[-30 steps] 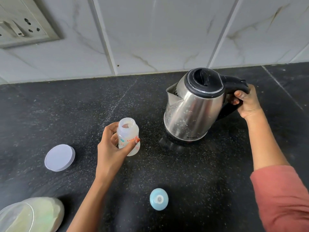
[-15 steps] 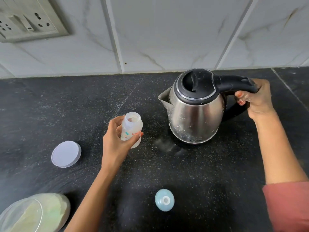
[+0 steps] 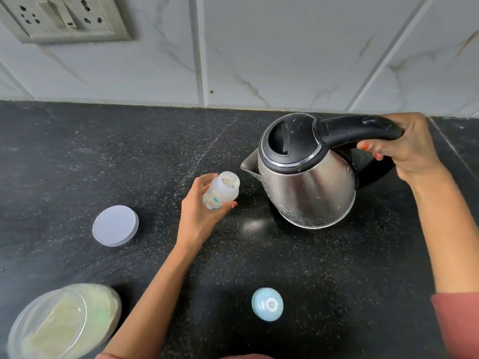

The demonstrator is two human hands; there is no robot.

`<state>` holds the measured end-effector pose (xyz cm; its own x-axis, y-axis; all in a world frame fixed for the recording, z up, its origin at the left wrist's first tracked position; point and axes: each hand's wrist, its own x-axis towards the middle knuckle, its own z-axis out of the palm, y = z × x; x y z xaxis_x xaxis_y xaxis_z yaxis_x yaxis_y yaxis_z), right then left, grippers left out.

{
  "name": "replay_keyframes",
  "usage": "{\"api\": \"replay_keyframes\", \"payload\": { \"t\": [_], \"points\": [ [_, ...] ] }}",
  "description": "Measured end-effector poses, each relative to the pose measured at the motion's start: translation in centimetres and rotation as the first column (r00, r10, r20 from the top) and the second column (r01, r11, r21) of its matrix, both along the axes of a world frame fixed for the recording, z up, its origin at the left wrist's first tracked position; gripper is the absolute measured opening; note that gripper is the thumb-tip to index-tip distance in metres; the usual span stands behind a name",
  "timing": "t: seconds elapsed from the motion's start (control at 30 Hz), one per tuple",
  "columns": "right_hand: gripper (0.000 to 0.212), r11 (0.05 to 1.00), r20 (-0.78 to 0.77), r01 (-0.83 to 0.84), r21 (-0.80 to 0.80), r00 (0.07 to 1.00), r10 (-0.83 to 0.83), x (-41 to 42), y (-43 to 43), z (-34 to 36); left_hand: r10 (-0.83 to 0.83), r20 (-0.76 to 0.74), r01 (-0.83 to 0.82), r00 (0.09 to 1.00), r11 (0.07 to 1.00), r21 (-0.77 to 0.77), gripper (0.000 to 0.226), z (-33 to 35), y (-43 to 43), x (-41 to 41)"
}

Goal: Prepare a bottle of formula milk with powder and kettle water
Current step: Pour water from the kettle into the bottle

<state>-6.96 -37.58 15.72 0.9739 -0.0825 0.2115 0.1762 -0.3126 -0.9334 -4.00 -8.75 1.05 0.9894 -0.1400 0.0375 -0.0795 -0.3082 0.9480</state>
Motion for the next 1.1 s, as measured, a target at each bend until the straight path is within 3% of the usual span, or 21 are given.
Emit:
{"api": "replay_keyframes", "payload": {
  "t": [0.53,1.1],
  "points": [
    [0.043,0.973,-0.083,-0.054,-0.224,0.996,0.036,1.3,2.0,2.0,-0.011,0.034,0.009,0.999,0.999,0.045,0.062,-1.2,-0.1,0.4],
    [0.04,0.964,-0.05,-0.047,-0.26,0.998,0.036,1.0,2.5,2.5,-0.013,0.028,0.012,1.0,0.999,0.051,0.063,-1.3,-0.4,1.2]
  ]
}}
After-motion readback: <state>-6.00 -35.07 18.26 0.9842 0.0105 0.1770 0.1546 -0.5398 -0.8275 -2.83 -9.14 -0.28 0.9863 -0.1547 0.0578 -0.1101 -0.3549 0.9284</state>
